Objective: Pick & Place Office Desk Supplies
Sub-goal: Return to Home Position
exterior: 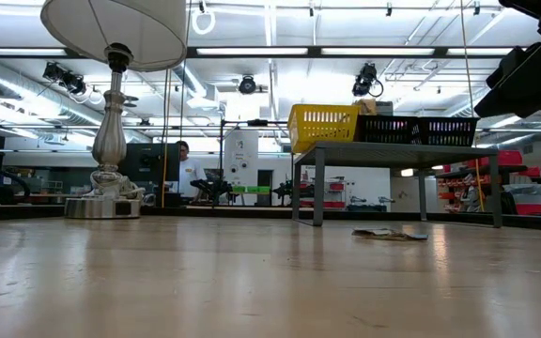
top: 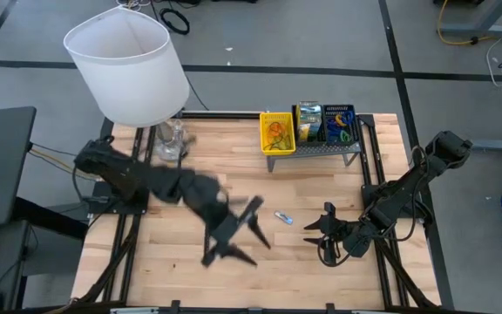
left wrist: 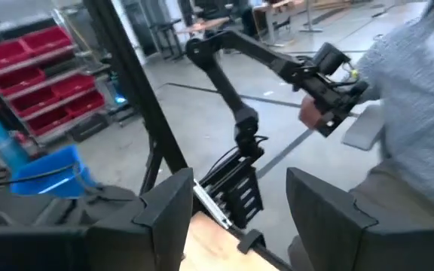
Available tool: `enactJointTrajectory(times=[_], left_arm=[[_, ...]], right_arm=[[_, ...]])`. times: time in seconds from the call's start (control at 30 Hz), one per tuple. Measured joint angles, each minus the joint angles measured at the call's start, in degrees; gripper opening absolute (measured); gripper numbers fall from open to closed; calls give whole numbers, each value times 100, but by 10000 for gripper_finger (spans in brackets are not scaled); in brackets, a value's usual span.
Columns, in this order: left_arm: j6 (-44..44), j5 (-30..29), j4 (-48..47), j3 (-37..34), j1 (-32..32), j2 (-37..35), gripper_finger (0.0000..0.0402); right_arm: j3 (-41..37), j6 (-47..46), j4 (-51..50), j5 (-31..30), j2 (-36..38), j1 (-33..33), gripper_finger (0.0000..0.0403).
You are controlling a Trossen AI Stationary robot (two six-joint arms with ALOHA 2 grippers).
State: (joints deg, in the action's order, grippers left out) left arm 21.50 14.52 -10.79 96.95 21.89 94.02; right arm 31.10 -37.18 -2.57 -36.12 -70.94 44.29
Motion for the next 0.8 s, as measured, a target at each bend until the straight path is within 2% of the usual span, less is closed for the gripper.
enactJointTrajectory(times=[0.23, 0.33, 0.43, 0.6, 0.7, 0.8], left_arm=[[-365, -1870, 2390, -2502, 679, -555, 217], [-656, -2459, 3042, -3650, 774, -1002, 217], [-1083, -2778, 3598, -4816, 800, -1573, 217], [-1571, -3526, 4619, -6703, 987, -2657, 217], [-1665, -3935, 5084, -7557, 1111, -3335, 217], [-1887, -4161, 5121, -8176, 1223, -3946, 217]], right_arm=[[2, 107, 73, 2, 0, 0, 172], [0, 350, 262, 2, 0, 0, 172], [0, 991, 772, -3, 0, 38, 172], [0, 2675, 2121, -2, 113, 251, 172], [0, 3229, 2184, -123, 582, 451, 172], [-1, 3441, 1754, -162, 1263, 653, 172]])
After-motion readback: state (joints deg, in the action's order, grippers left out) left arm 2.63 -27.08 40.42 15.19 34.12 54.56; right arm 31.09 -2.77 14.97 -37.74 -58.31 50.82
